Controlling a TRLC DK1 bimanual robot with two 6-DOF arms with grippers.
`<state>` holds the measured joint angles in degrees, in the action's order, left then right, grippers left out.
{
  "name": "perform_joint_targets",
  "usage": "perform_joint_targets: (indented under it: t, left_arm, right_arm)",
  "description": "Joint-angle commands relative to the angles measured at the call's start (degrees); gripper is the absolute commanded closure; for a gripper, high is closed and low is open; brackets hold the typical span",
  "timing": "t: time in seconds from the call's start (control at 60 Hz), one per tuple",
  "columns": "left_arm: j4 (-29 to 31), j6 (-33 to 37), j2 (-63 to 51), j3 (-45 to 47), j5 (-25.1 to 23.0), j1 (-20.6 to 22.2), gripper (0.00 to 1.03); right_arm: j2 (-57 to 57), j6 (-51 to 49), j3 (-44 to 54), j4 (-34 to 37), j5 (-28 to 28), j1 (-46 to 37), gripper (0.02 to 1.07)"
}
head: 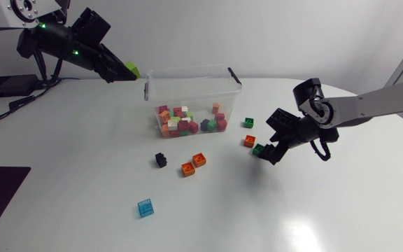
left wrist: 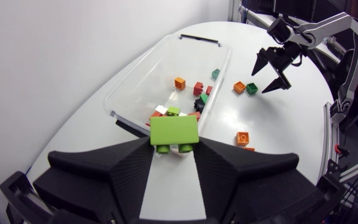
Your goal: Place the duplo bricks in the container
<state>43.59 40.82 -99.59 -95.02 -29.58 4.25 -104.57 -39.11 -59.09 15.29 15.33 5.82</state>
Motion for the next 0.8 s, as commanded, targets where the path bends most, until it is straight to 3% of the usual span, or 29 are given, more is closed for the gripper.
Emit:
perform_joint_targets:
  t: [0.0, 0.2, 0.35, 0.5, 0.65, 0.783]
  left_arm:
    - [-0.8, -2.5, -1.1, -2.8, -0.4, 1.5, 0.62]
    - [-1.9, -6.0, -4.1, -6.4, -0.6, 2.5, 0.62]
    - [-2.9, -7.2, -5.9, -7.2, -0.6, 3.9, 0.62]
    - [-6.3, -9.8, -7.8, -7.9, -0.6, 4.8, 0.62]
    - [-8.3, -11.3, -10.9, -9.3, -0.5, 5.4, 0.62]
    - [-10.9, -13.5, -13.4, -10.9, -0.3, 5.6, 0.61]
  right_arm:
    - [-2.8, -1.9, -2.3, 1.2, 0.8, -0.3, 0.08]
    - [-6.6, -3.0, -4.8, 2.0, 2.3, -0.6, 0.23]
    - [-7.7, -3.3, -5.2, 2.0, 3.2, -0.6, 0.48]
    - [-9.1, -3.5, -5.5, 2.0, 3.5, -0.6, 0.65]
    - [-9.5, -3.5, -5.7, 2.8, 3.3, -0.5, 0.74]
    - [-6.4, -3.4, -4.7, 4.8, 2.7, -0.6, 0.75]
